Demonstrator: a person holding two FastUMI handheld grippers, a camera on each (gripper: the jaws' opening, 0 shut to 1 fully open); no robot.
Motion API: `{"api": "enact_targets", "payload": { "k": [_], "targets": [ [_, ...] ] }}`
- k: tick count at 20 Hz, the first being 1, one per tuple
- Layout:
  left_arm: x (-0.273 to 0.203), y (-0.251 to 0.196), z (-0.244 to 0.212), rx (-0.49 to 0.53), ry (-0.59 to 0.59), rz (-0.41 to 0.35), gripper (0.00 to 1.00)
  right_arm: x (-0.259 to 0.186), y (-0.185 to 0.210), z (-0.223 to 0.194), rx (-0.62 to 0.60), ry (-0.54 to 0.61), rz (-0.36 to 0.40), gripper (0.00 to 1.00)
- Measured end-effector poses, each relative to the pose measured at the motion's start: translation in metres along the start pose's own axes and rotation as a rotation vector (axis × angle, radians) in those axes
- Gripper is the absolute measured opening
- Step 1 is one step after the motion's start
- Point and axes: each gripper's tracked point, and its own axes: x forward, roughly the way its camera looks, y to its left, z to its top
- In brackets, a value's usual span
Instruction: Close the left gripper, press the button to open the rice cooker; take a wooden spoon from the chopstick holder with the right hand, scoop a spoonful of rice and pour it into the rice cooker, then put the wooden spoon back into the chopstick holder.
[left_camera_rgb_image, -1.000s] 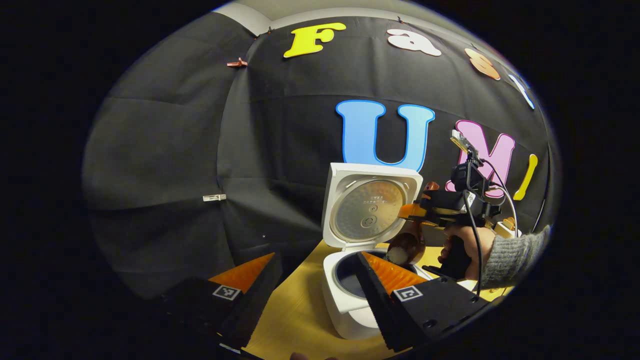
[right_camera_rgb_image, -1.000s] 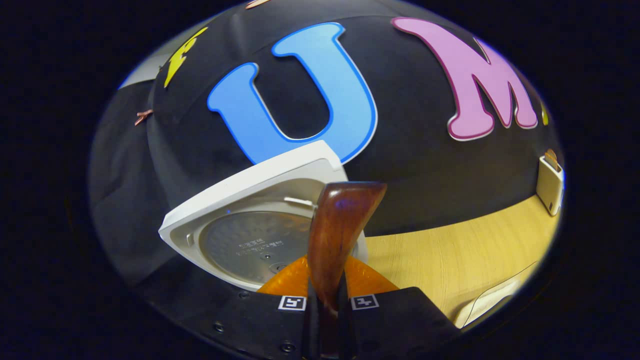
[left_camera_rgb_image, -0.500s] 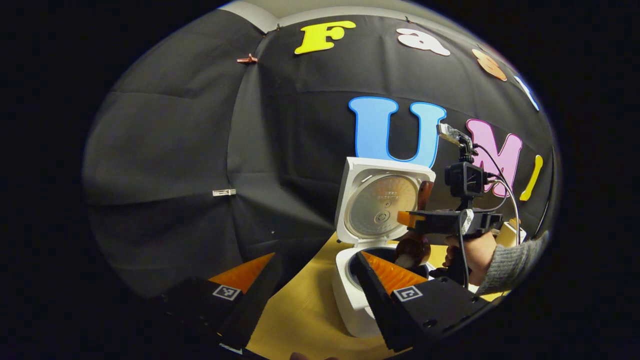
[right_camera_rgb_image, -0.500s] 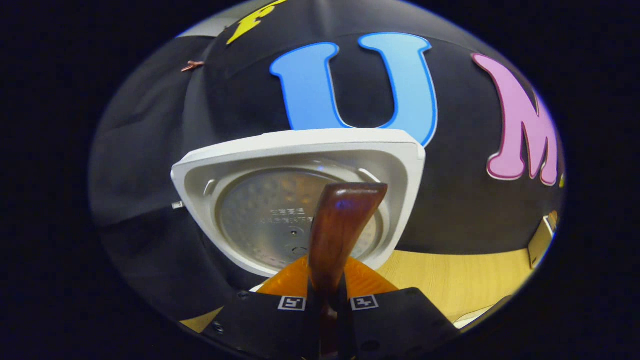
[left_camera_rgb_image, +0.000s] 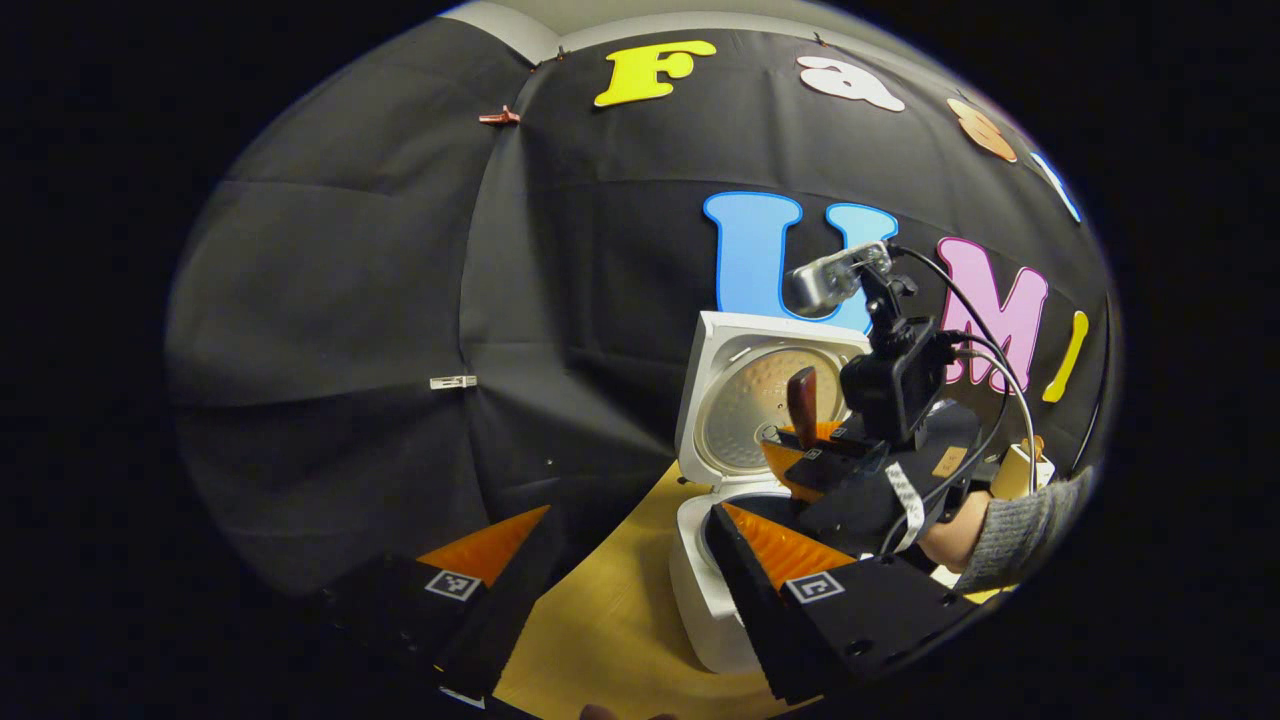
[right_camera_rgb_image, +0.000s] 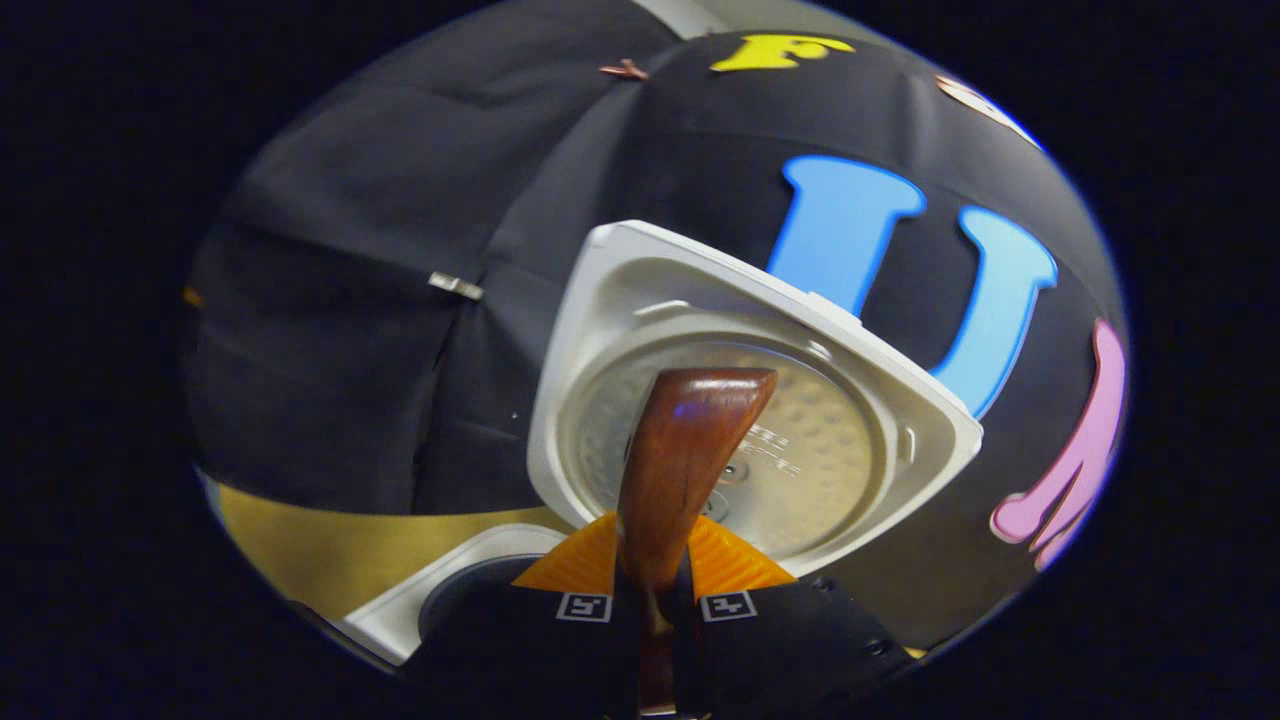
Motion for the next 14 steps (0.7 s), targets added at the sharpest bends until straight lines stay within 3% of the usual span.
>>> {"api": "enact_targets", "payload": {
  "k": [4,7,10,14],
  "targets": [
    [-0.002,0.0,0.001,0.003,-0.002,0.005,0.95,-0.001,0.012,-0.005,-0.071,0.007,0.023,0.17],
    [-0.007,-0.001,0.002,0.001,-0.004,0.007,0.95,-0.002,0.006,-0.011,-0.003,0.036,0.031,0.17],
    [-0.009,0.0,0.003,-0.005,-0.004,0.01,0.95,-0.005,-0.01,-0.015,0.269,0.079,0.035,0.17],
    [-0.014,-0.007,0.007,0.004,-0.015,-0.002,0.95,-0.011,-0.055,-0.031,0.781,0.113,-0.012,0.18]
  ]
}}
